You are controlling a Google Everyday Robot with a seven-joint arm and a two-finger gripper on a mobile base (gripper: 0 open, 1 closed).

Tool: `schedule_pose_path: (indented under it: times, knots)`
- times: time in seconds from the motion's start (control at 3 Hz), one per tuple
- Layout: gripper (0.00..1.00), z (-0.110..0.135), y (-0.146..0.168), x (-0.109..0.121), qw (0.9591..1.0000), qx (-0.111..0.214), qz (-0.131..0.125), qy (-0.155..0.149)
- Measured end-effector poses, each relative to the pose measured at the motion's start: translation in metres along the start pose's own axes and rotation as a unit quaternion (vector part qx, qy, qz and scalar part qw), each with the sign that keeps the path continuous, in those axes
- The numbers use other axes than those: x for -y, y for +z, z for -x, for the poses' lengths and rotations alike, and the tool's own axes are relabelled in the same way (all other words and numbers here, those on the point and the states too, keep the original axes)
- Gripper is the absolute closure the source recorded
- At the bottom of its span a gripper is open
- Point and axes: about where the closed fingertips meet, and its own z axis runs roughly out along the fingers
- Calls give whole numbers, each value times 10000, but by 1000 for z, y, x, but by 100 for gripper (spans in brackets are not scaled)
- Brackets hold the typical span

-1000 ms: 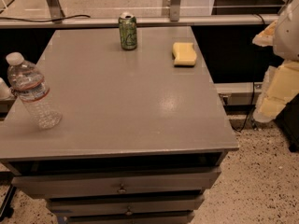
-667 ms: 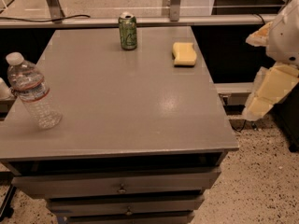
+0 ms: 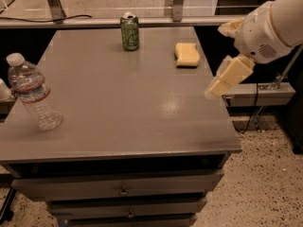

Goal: Move green can near water bottle

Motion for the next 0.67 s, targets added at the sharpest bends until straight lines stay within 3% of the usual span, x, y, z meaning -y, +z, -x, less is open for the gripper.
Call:
schedule_pose_path:
  times: [0.33, 0.67]
  knots:
    - [0, 33, 38, 33, 9971, 725, -51, 236]
    - [0, 58, 87, 57, 9883, 1393, 35, 625]
